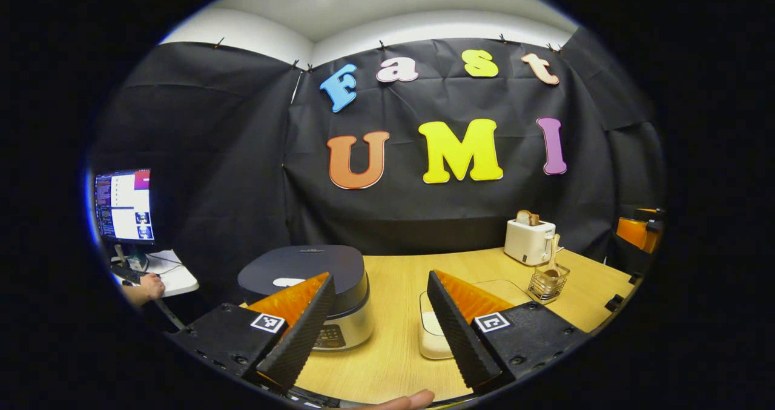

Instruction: Close the left gripper, press the button to open the rice cooker; take a wooden spoon from the chopstick holder with the right hand, scoop a spoonful of rice and pour it into the rice cooker, then put the wooden spoon back into the chopstick holder.

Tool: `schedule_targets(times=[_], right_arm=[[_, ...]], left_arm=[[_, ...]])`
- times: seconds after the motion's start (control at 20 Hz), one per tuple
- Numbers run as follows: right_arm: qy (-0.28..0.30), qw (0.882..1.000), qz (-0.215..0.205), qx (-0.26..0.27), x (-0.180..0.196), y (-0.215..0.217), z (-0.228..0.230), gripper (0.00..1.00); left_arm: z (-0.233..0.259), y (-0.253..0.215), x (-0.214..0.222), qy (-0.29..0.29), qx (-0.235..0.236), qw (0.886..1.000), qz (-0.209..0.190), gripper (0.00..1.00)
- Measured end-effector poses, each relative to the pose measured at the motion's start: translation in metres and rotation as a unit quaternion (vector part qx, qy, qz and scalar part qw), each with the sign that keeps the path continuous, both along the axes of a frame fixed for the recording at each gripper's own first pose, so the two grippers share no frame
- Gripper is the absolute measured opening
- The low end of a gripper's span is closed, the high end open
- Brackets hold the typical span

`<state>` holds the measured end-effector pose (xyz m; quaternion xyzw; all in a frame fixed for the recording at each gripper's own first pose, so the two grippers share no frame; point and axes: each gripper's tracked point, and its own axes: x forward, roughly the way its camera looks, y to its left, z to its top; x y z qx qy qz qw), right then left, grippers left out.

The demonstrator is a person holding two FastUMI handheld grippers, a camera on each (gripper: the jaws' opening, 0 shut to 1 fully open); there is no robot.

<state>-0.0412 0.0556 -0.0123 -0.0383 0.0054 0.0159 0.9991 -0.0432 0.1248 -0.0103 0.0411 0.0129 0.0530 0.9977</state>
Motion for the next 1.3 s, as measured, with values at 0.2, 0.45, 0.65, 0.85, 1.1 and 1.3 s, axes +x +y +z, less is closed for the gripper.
schedule_targets(times=[0.2, 0.45, 0.65, 0.85, 1.1, 1.3], right_arm=[[-0.002, 1.000, -0.002, 0.002, 0.002, -0.008, 0.001, 0.96], [0.005, 1.000, -0.004, 0.006, 0.004, -0.011, 0.000, 0.95], [0.000, 1.000, 0.003, 0.002, -0.001, -0.011, 0.005, 0.95], [-0.013, 1.000, 0.006, 0.009, -0.006, -0.015, 0.013, 0.95], [-0.018, 0.999, 0.000, 0.027, -0.006, -0.028, 0.020, 0.95], [-0.032, 0.999, -0.003, 0.033, -0.009, -0.033, 0.027, 0.95]], left_arm=[[-0.001, 0.012, -0.002, 0.001, 0.005, 1.000, 0.015, 0.97], [-0.008, 0.010, 0.005, 0.009, -0.011, 1.000, 0.012, 0.97], [-0.014, 0.022, 0.011, 0.031, -0.018, 0.999, 0.025, 0.91], [-0.009, 0.037, 0.021, 0.069, 0.005, 0.997, 0.033, 0.67], [-0.015, 0.064, 0.033, 0.113, -0.025, 0.992, 0.052, 0.12], [-0.024, 0.088, 0.044, 0.139, -0.044, 0.987, 0.073, 0.03]])
